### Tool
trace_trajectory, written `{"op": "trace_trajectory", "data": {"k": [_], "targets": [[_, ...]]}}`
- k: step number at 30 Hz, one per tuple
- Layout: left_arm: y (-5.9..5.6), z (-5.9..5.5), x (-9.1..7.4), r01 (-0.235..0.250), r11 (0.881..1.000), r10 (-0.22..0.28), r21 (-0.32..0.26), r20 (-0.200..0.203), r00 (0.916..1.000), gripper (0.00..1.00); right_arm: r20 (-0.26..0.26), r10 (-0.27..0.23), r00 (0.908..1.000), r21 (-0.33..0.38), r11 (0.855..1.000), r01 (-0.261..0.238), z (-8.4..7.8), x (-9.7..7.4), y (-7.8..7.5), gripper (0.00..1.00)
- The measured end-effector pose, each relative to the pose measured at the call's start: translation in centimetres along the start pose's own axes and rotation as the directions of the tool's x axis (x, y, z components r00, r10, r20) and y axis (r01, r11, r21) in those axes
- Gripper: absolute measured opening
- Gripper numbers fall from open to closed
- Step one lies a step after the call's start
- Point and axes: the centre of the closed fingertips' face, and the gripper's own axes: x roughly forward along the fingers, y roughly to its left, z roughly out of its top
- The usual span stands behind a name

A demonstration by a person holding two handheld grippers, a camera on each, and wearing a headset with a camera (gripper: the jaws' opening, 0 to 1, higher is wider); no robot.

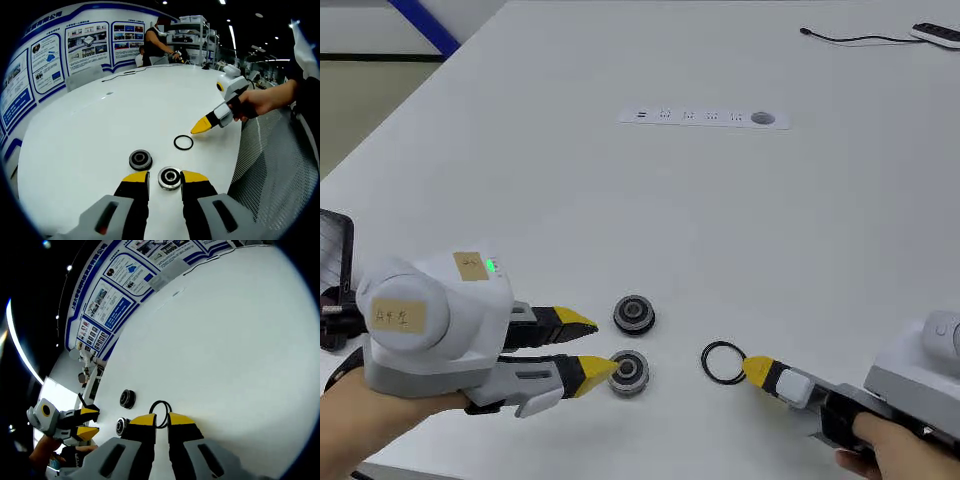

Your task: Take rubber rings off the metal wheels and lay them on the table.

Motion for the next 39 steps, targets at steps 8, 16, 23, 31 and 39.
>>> {"op": "trace_trajectory", "data": {"k": [8, 16, 23, 31, 39], "targets": [[1.4, 0.0, 0.4, 0.01, 1.0, -0.009, 0.025, -0.032, 0.9995, 0.25, 0.005, 0.154, 0.9881, -0.053, 0.987, -0.153, 0.3, 0.4, 3.2, 0.14], [2.6, 1.1, 1.5, 0.026, 0.997, -0.022, 0.078, -0.056, 0.9982, 0.25, -0.025, 0.239, 0.9707, -0.072, 0.968, -0.24, 0.1, 1.0, 5.2, 0.23], [3.1, 1.8, 3.4, 0.072, 0.986, -0.06, 0.152, -0.086, 0.9945, 0.24, -0.079, 0.298, 0.9515, -0.086, 0.949, -0.304, 0.0, 1.7, 6.3, 0.33], [3.3, 1.7, 5.5, 0.113, 0.978, -0.092, 0.173, -0.126, 0.9877, 0.23, -0.104, 0.338, 0.9352, -0.083, 0.934, -0.347, 0.1, 2.3, 7.3, 0.36], [3.8, 1.0, 6.4, 0.124, 0.979, -0.099, 0.164, -0.149, 0.9838, 0.21, -0.137, 0.347, 0.9279, -0.08, 0.93, -0.359, -0.3, 3.1, 7.4, 0.36]]}}
